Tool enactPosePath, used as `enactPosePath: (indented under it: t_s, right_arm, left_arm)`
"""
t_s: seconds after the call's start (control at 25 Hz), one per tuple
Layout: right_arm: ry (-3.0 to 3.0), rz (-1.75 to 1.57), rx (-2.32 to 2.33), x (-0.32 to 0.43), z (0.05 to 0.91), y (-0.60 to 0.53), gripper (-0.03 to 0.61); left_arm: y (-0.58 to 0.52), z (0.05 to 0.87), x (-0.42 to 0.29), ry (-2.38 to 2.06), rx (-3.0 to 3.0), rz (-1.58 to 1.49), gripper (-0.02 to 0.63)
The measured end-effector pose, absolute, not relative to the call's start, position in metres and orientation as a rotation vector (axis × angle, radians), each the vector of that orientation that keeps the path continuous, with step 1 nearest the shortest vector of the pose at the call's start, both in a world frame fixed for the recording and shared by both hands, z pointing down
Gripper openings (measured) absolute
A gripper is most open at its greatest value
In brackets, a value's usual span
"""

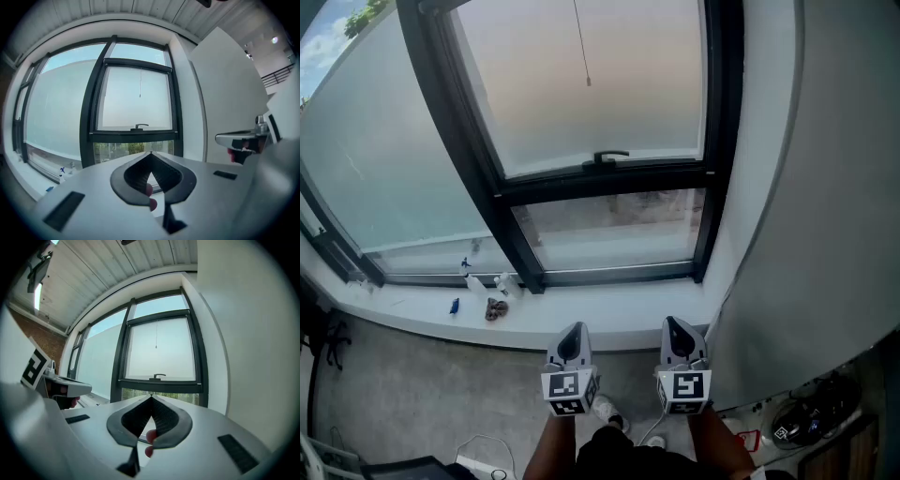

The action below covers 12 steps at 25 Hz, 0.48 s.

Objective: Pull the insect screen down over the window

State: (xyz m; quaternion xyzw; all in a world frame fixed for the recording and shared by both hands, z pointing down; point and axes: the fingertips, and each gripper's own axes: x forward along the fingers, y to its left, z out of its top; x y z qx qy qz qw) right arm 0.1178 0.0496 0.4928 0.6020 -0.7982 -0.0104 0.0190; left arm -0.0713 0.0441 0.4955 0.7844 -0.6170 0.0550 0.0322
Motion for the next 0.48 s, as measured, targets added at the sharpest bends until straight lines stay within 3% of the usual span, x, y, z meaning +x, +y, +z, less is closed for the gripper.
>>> enactPosePath:
  t_s: [0.48]
  right_arm:
    - [-2.527,-0.031,1.831,0.098,0.489,0.06,0.002]
  left_arm:
    - [0.048,0.512,-0.073,-1.869,2.426,0.167,0.003]
